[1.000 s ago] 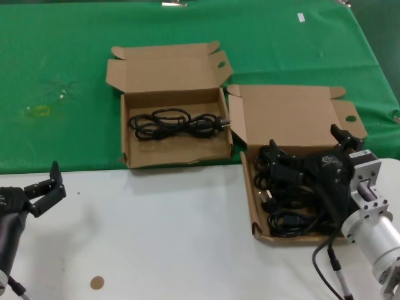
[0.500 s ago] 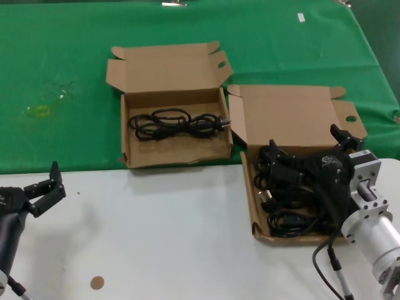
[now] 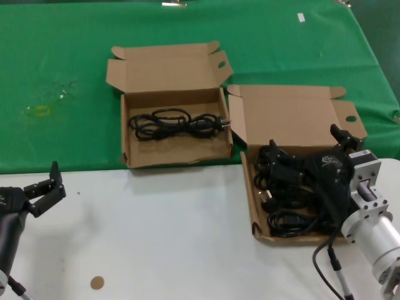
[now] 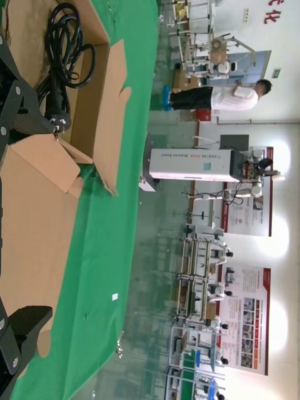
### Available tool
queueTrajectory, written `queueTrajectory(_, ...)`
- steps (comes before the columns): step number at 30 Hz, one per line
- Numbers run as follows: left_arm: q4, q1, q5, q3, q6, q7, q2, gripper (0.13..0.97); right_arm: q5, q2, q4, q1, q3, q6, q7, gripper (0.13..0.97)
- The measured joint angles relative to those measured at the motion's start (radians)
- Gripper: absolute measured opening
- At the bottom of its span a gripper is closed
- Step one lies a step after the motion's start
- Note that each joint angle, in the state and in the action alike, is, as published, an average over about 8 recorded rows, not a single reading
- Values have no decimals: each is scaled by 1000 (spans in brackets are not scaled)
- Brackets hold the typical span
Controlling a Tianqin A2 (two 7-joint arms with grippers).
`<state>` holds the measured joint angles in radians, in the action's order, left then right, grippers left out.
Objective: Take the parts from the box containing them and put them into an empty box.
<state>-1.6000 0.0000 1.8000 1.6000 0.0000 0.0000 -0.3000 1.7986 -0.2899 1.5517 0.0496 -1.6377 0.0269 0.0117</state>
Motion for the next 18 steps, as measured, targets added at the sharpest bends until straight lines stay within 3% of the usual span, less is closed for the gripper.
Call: queueTrajectory(18,0,0,0,0,0,0,0,966,0,0,0,0,0,0,0,966)
